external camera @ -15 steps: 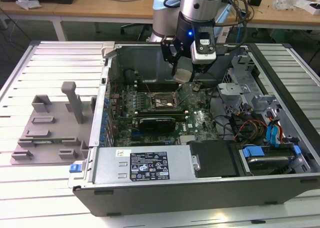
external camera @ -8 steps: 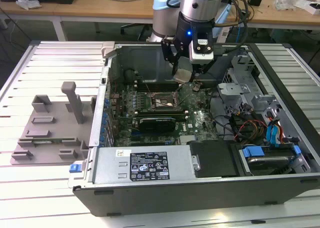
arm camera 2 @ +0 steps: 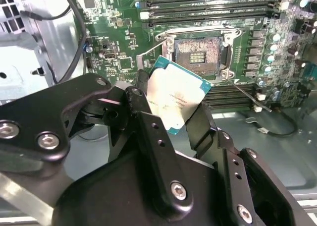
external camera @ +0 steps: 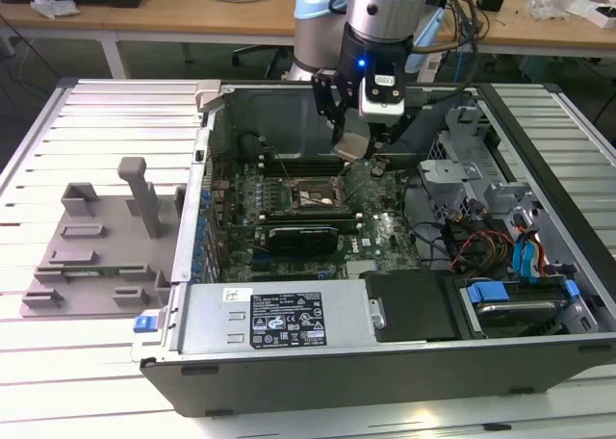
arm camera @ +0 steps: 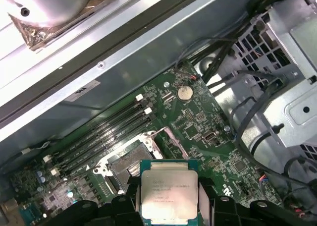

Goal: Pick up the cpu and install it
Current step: 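Place the cpu into insertion slot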

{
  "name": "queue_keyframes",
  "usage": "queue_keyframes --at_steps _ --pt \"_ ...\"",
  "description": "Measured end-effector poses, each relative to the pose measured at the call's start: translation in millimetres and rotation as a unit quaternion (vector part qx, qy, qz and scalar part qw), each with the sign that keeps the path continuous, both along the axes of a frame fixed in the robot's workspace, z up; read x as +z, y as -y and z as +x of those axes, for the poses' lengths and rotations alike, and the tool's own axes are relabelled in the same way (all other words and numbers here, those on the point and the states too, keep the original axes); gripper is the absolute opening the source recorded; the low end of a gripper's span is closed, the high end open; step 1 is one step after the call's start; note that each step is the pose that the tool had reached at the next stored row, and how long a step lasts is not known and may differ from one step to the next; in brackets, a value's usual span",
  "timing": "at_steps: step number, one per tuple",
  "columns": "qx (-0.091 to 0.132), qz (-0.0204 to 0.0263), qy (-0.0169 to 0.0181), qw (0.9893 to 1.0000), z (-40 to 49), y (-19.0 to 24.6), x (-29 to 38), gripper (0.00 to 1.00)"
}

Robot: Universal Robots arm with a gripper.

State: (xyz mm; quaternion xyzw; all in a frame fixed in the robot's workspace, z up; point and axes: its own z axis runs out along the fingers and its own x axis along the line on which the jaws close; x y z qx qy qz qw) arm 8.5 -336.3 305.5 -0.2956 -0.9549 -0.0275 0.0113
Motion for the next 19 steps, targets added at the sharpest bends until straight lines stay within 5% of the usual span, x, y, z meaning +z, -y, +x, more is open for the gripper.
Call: queue_keyframes --at_steps 13,19 --pt "-0.064 -0.0027 0.0 0.9979 0.0 0.0 0.0 0.55" --pt "-0.095 -0.0046 0.0 0.9954 0.0 0.0 0.0 0.55"
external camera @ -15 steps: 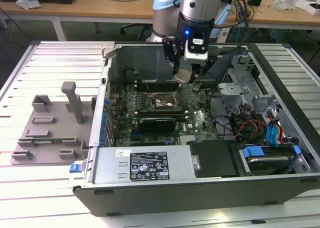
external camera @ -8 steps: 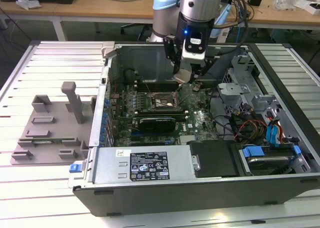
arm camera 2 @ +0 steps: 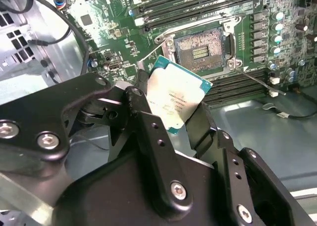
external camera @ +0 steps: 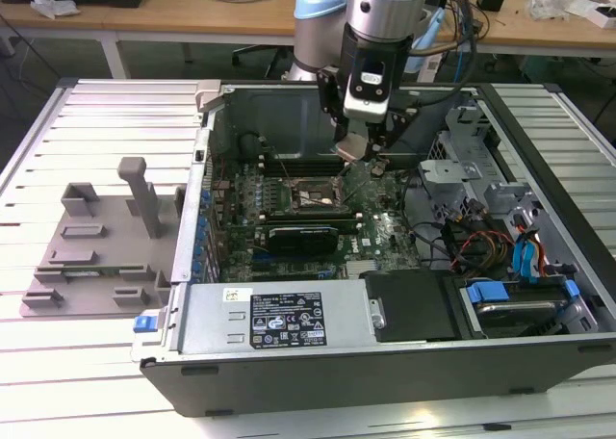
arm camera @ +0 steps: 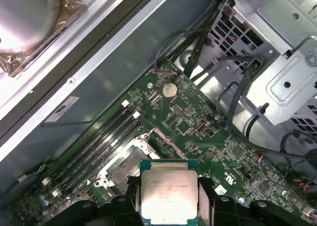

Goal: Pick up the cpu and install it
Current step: 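Place the cpu into insertion slot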

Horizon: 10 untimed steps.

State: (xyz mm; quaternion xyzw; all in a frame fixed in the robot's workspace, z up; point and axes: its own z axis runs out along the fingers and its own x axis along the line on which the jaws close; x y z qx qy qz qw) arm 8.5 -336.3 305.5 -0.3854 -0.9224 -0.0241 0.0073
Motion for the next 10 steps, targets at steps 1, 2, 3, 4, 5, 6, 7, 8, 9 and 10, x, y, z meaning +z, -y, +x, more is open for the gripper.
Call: queue_keyframes --at_steps 1,2,3,4,5,6,7,8,9,10 --pt "-0.004 -0.0001 0.0 1.0 0.0 0.0 0.0 0.55" --pt "-0.007 -0.0003 0.0 1.0 0.0 0.0 0.0 0.55" --pt "-0.011 -0.0005 0.0 0.9999 0.0 0.0 0.0 0.55" --pt "-0.014 -0.0007 0.0 0.9999 0.0 0.0 0.0 0.55" --pt "-0.018 -0.0008 0.0 0.9998 0.0 0.0 0.0 0.55" --pt "-0.023 -0.0011 0.0 0.9997 0.0 0.0 0.0 0.55" --pt "-0.028 -0.0013 0.0 0.9996 0.0 0.0 0.0 0.55" --pt "-0.035 -0.0016 0.0 0.9994 0.0 0.0 0.0 0.55" --pt "-0.041 -0.0018 0.0 0.9991 0.0 0.0 0.0 0.55" --pt "-0.049 -0.0021 0.0 0.9988 0.0 0.0 0.0 0.55"
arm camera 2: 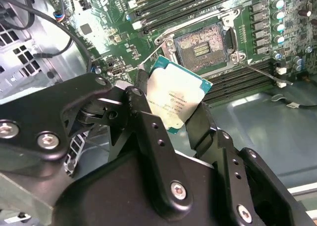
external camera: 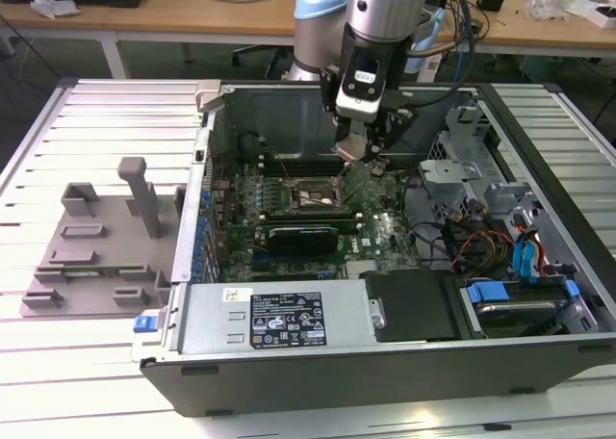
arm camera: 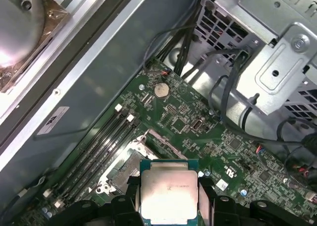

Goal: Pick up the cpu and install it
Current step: 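Place the cpu into insertion slot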

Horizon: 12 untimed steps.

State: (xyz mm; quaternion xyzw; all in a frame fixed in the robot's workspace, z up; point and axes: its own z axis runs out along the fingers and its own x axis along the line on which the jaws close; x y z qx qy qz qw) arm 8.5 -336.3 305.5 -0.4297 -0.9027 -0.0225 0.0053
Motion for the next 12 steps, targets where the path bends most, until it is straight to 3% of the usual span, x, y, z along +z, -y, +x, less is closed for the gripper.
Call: queue_keyframes --at_steps 7,12 --pt "-0.029 -0.0006 0.0 0.9996 0.0 0.0 -0.1 0.55" --pt "-0.037 -0.0023 0.0001 0.9993 0.0 0.0 -0.1 0.55"
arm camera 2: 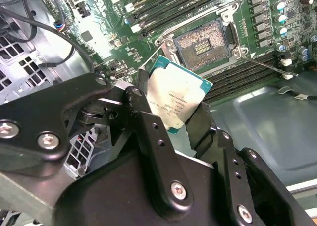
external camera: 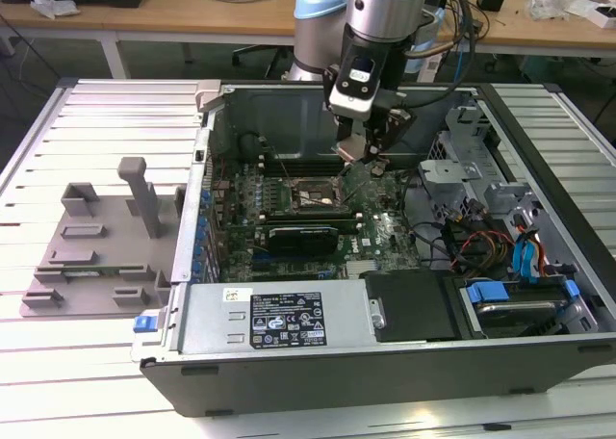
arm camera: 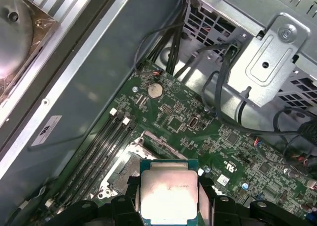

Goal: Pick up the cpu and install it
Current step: 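Place the cpu into insertion slot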

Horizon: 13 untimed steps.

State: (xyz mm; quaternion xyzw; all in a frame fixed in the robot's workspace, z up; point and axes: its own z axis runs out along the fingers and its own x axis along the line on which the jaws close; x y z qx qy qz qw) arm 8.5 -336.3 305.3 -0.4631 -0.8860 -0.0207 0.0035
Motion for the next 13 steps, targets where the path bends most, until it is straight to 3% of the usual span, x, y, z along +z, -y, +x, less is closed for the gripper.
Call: queue_keyframes --at_steps 13 --pt "-0.043 -0.0008 0.0 0.9991 0.0 0.0 -0.2 0.55"
